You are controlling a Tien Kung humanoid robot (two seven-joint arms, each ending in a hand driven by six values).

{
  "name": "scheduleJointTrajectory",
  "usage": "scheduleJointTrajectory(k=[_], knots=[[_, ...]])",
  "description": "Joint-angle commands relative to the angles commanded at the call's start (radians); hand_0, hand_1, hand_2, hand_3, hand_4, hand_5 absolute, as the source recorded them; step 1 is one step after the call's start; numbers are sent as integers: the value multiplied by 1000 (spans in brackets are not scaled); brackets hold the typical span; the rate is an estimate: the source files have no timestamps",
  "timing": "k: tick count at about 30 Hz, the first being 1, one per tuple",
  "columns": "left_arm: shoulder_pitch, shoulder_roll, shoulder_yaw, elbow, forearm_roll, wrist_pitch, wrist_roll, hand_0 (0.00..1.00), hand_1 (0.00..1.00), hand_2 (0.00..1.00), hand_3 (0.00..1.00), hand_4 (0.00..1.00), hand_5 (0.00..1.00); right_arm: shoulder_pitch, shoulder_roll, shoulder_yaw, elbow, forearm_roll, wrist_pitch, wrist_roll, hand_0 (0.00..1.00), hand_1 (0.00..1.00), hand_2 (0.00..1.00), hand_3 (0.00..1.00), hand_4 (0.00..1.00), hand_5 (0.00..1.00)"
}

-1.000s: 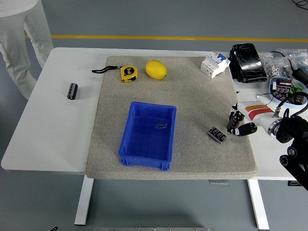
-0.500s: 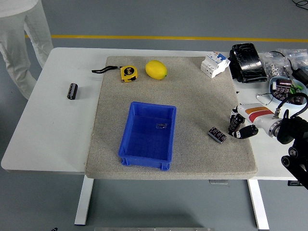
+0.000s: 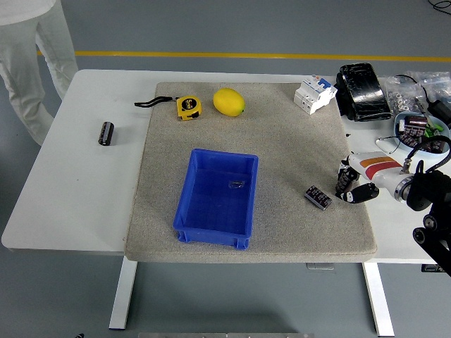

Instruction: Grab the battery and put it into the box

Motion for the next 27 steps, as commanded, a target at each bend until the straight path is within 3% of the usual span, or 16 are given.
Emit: scheduleJointTrajectory(k=[27], knots=[[-4, 3, 2, 0, 2, -1, 1, 589, 596, 678, 749, 812, 960, 13, 5, -8, 5, 20, 3, 0, 382, 398, 437, 456, 763, 185]])
